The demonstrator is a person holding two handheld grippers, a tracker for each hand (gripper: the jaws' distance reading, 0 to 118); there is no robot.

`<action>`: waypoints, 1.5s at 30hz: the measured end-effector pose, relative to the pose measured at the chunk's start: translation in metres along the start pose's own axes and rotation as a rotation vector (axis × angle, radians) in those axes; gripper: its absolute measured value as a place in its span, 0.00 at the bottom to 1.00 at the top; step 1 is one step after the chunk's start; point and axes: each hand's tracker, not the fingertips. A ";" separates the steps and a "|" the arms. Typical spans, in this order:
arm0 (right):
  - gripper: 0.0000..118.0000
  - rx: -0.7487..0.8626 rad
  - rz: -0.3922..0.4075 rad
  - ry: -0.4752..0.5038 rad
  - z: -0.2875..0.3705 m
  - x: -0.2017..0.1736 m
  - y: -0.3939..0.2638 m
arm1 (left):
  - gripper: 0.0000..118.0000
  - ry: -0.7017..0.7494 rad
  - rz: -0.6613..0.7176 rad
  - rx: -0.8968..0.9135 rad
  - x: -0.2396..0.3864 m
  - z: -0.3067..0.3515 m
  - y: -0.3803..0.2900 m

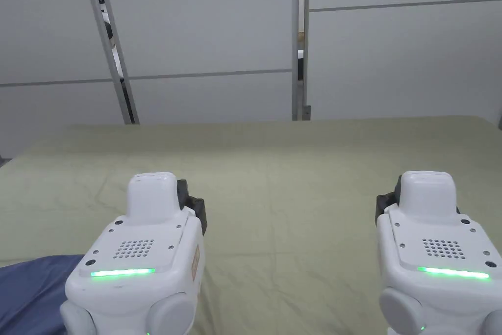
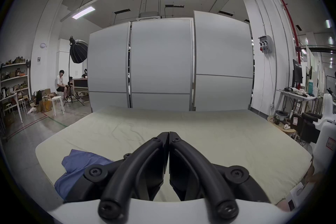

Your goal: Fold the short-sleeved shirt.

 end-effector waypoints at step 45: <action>0.00 -0.202 0.104 0.652 -0.003 -0.200 -0.022 | 0.03 0.394 0.294 -0.578 -0.249 -0.079 -0.123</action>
